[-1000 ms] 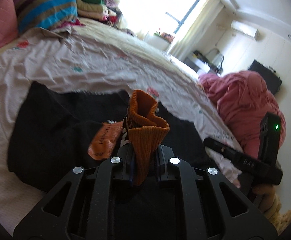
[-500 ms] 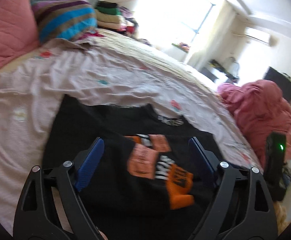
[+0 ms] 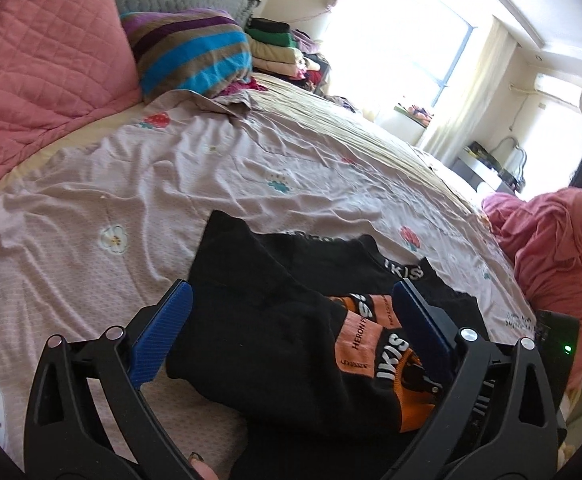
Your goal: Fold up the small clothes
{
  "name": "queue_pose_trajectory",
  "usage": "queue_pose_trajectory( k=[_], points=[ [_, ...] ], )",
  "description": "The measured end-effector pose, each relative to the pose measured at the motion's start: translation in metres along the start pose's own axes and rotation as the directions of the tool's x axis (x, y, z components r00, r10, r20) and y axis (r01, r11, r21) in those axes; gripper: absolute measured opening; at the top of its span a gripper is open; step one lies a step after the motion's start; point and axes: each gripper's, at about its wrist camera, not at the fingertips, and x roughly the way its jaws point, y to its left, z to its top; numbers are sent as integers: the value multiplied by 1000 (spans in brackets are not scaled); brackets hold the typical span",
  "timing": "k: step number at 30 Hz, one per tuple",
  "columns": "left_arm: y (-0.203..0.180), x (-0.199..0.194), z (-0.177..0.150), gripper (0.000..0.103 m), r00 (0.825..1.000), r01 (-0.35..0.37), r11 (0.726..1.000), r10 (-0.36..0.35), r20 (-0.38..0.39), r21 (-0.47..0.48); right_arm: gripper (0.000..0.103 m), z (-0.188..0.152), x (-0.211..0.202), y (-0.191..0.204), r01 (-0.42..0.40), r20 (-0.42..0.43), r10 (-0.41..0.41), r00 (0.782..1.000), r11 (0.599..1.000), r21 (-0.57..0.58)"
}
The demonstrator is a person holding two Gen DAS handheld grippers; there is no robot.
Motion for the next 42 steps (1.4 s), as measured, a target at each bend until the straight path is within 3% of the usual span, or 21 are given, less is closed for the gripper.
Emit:
queue_pose_trajectory(
  k=[7, 12, 17, 25, 38, 42],
  points=[
    [29, -13, 9, 94, 999, -11, 994, 16, 46, -104, 12, 35, -44, 19, -53, 164, 69, 984, 994, -100],
    [42, -18, 13, 94, 998, -18, 988, 28, 64, -151, 12, 63, -68, 16, 0, 258, 40, 965, 988, -155],
    [45, -18, 14, 94, 998, -13, 988, 22, 61, -151, 12, 74, -84, -7, 86, 337, -34, 941, 987, -139],
    [33, -10, 13, 93, 999, 1, 993, 4, 38, -114, 11, 62, -94, -51, 226, 372, -186, 910, 972, -68],
    [-1, 18, 3, 93, 999, 23, 1000, -24, -46, -18, 11, 29, -83, -83, 285, 313, -270, 911, 959, -2],
    [-17, 31, 0, 79, 996, 34, 999, -31, -81, 25, 11, 25, -79, -89, 289, 296, -280, 913, 957, 14]
  ],
)
